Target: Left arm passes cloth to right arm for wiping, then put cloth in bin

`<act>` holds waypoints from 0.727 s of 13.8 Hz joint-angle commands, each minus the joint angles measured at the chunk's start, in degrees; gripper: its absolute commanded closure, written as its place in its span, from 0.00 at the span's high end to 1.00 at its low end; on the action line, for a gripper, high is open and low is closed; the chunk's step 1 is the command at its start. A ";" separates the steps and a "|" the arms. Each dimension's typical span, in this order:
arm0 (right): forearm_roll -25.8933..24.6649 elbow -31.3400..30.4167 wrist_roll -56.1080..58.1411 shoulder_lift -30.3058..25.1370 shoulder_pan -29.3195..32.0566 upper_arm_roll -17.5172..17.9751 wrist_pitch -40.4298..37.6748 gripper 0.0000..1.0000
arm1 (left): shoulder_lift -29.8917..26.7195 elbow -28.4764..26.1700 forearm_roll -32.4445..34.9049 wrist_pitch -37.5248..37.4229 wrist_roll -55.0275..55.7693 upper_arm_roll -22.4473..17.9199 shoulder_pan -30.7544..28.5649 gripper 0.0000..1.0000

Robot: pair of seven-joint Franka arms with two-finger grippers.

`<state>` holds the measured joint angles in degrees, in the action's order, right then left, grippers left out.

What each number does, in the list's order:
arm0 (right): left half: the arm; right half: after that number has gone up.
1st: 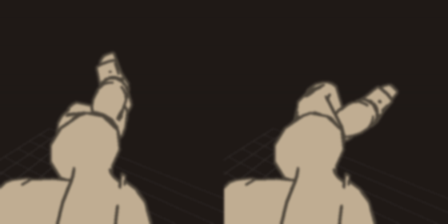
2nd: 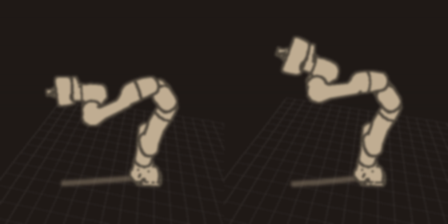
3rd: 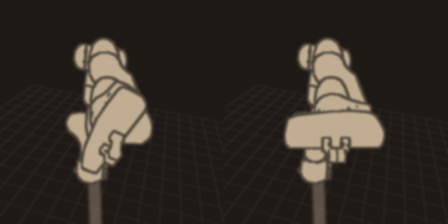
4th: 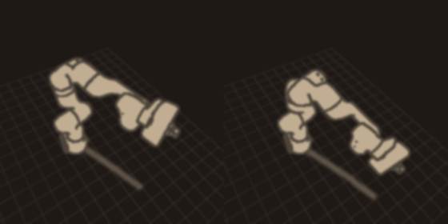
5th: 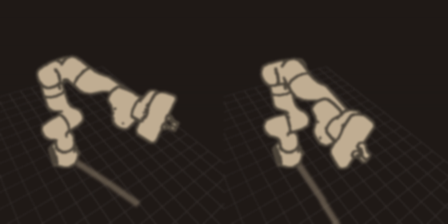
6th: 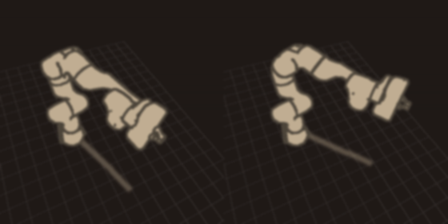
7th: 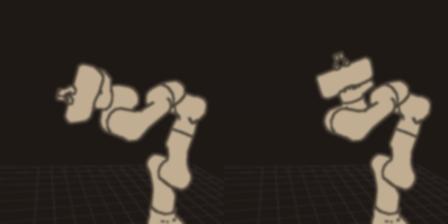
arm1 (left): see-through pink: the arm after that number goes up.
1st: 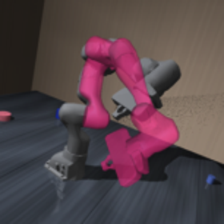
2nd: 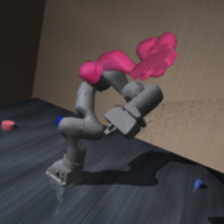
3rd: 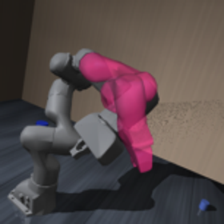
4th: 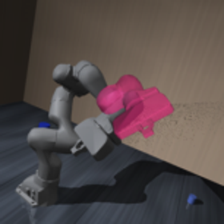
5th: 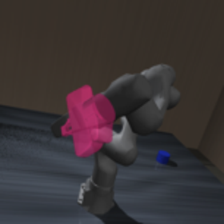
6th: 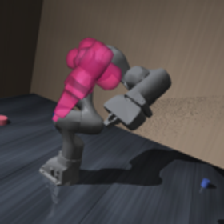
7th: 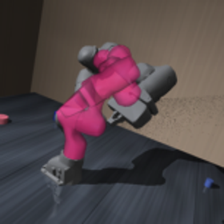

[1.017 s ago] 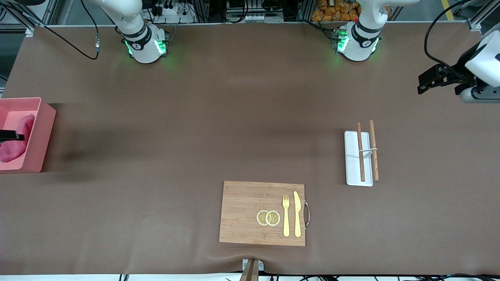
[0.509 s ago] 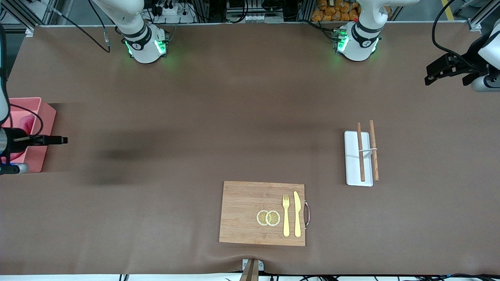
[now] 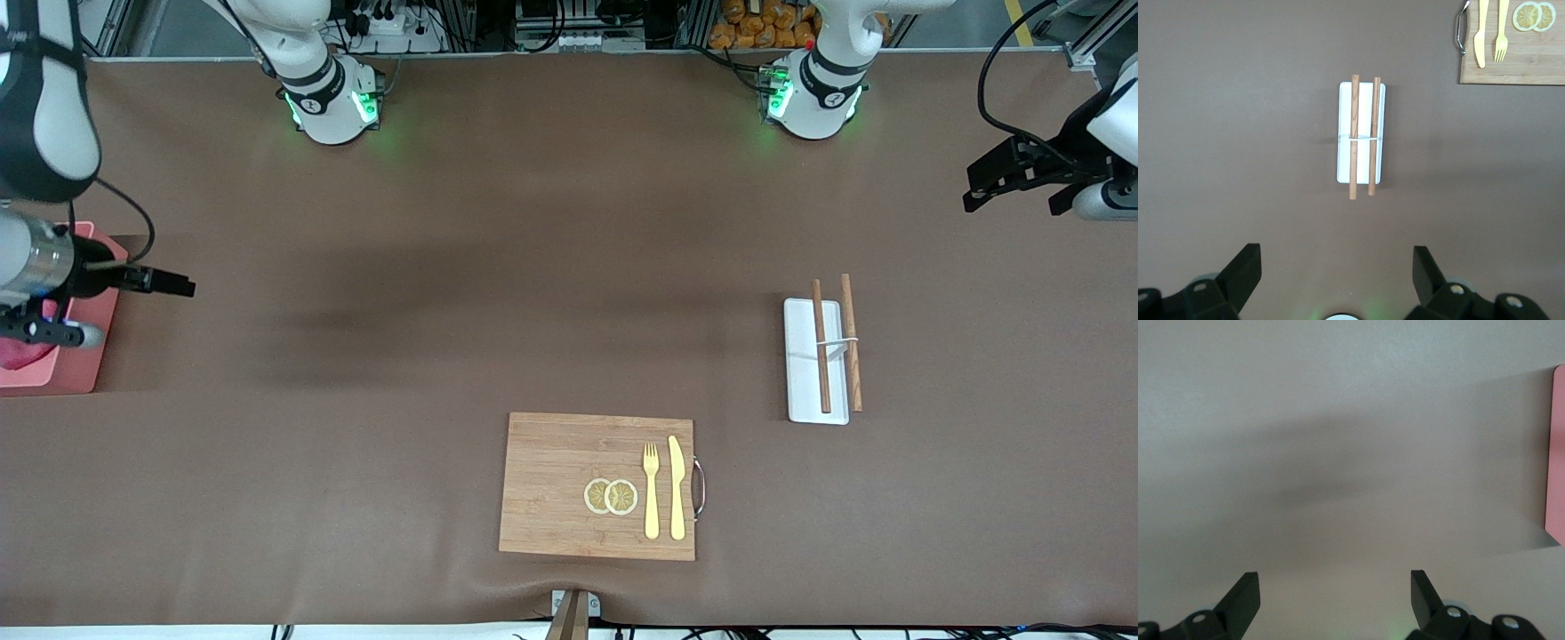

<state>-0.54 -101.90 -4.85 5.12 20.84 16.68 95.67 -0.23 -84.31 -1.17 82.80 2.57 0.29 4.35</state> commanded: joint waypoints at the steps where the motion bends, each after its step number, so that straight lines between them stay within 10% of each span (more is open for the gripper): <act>1: 1.68 -7.70 -2.95 -9.23 -2.37 -0.51 3.03 1.00 | -0.39 -0.68 -1.03 0.52 -0.64 -0.03 -0.30 1.00; 10: 1.86 -3.67 -21.62 -10.13 -14.70 -1.12 5.67 1.00 | 0.41 0.02 -0.94 0.35 -0.73 -0.12 -0.65 1.00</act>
<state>1.22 -107.47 -27.83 -6.24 4.46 16.85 101.09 0.14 -84.56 -1.29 82.82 2.57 0.23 4.24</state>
